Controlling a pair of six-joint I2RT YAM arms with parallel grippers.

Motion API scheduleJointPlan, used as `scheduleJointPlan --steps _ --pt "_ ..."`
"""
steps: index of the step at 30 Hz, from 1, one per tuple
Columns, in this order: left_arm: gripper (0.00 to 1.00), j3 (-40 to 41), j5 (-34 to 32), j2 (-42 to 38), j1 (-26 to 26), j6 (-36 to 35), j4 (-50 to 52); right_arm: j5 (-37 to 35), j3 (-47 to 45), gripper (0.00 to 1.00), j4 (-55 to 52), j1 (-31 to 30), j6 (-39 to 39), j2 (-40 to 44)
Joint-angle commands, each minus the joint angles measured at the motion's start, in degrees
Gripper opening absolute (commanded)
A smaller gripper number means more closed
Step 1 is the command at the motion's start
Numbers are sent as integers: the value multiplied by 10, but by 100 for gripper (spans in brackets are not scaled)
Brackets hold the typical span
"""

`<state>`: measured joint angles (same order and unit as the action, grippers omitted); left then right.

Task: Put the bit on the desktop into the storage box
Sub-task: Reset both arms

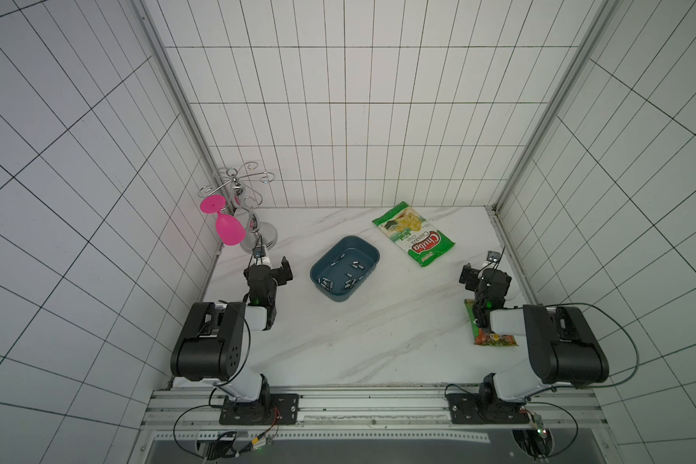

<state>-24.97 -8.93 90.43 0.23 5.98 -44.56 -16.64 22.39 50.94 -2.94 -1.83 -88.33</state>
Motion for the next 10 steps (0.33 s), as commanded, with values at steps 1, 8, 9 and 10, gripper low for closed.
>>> scheduleJointPlan --steps 1,8,9,10 --pt "98 -10 7 -11 3 -4 9 6 6 99 -7 5 -8 1" --pt "98 -10 7 -11 3 -4 9 19 9 99 -18 14 -16 2" --pt "98 -10 7 -11 3 -4 9 19 9 99 -18 14 -16 2" --pt "98 -10 7 -11 3 -4 9 18 9 99 -16 14 -16 2"
